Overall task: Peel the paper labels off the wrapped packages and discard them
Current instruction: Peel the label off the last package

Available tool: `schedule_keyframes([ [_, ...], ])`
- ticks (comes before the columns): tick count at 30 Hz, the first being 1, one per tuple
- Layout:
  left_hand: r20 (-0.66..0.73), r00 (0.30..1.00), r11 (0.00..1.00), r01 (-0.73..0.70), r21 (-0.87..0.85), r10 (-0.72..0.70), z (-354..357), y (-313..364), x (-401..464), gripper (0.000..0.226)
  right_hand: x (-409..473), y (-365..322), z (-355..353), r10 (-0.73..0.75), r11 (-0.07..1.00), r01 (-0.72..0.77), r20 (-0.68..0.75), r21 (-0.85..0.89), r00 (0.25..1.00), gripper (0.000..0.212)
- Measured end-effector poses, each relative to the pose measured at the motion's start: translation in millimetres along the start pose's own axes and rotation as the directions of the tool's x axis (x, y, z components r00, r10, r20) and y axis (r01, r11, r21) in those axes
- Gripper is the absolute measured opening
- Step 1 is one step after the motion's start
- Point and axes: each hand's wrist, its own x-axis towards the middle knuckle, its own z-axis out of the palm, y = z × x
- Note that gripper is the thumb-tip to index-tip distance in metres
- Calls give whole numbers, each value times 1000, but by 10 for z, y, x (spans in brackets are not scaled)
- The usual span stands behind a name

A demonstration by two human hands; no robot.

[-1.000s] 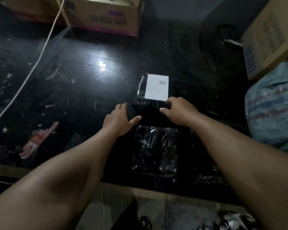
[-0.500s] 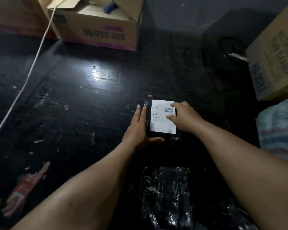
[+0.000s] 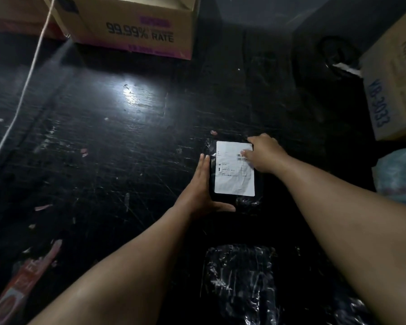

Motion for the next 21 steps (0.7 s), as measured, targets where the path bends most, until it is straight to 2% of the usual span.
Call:
schedule_keyframes([
  [6, -44, 999, 999, 3, -34, -5, 47, -36, 10, 157, 95, -30, -33, 30, 999, -27, -80, 30, 996, 24],
  [10, -43, 999, 999, 4, -49, -6, 44, -35, 13, 157, 143, -24, -92, 57, 995, -51, -72, 88, 996, 14],
  [14, -42, 999, 998, 7, -57, -10, 46, -27, 6, 157, 130, -81, -63, 0, 1000, 0, -95, 3, 995, 13],
  [18, -42, 999, 996, 20, -86, -23, 49, -24, 5, 157, 81, -30, -40, -25, 997, 35, -133, 71, 991, 19],
  [20, -47, 999, 996, 20, -85, -24, 45, -19, 5, 157, 75, -41, -44, -53, 996, 60, -99, 70, 994, 28],
  [21, -48, 999, 996, 20, -82, -24, 46, -16, 2, 157, 69, -65, -47, -68, 996, 72, -82, 52, 994, 26],
])
